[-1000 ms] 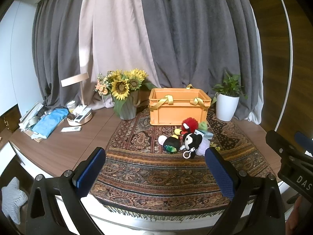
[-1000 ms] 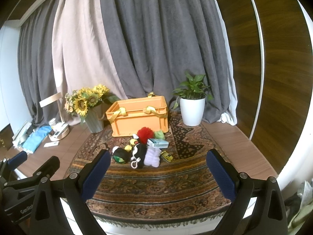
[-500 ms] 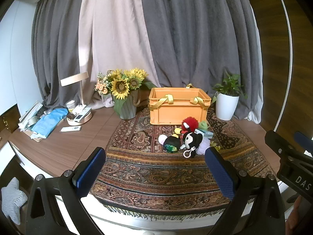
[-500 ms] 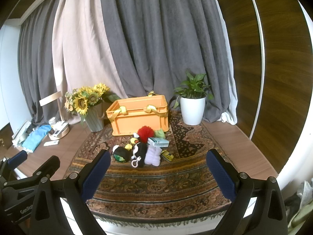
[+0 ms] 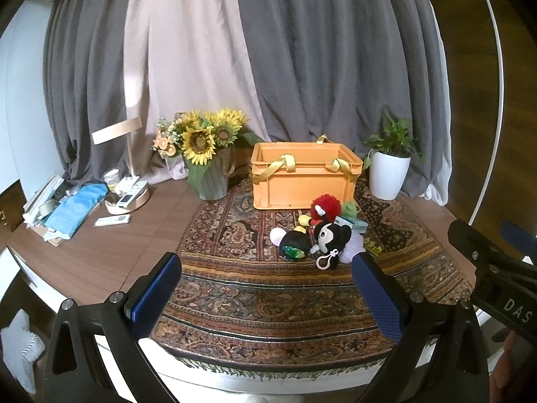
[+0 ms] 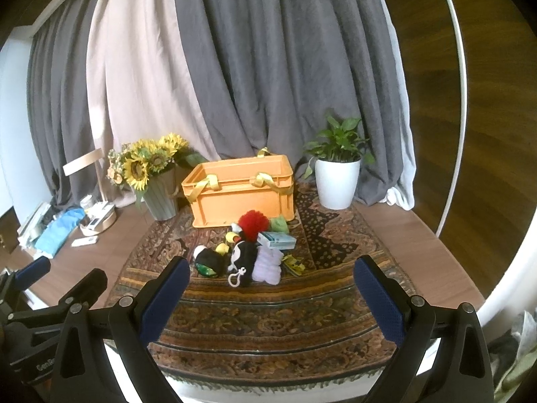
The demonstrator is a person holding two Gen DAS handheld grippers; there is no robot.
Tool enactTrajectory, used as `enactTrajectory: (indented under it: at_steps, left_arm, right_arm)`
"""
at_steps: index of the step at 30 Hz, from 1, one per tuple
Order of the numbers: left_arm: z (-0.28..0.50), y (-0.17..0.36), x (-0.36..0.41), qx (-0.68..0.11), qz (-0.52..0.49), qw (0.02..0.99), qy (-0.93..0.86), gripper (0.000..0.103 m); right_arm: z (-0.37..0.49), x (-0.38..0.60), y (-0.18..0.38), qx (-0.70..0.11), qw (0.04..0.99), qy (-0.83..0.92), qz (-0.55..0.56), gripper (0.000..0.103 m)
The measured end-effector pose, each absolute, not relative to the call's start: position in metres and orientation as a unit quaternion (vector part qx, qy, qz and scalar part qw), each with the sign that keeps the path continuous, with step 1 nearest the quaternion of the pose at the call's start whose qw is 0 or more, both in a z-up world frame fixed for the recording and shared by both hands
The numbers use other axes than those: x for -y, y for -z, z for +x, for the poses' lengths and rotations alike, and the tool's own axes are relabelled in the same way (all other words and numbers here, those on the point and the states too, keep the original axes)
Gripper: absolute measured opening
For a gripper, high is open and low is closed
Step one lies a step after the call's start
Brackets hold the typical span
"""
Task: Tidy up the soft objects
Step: 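Move both tools down toward the pile of plush toys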
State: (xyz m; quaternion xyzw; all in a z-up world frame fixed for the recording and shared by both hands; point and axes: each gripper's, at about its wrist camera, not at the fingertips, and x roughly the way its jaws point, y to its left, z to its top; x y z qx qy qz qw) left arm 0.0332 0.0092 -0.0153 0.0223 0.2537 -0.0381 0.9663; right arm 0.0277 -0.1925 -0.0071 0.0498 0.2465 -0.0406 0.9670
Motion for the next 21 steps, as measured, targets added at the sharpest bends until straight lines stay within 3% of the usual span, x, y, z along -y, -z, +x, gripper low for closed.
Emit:
enactTrajectory:
  at_steps: [7,21]
  left_arm:
    - [0.077,0.03,-0.02,-0.268,0.031,0.961,0.063,0.103]
    - [0.174,0.07,-0.032,-0.316,0.056,0.933,0.159,0.101]
  right_arm:
    - [0.072,0.178,0.022,-0.272,0.96,0.037,0.05,0.098]
    - [0.16,0.159,0.064,-0.341,0.936,0.037,0.083,0.073]
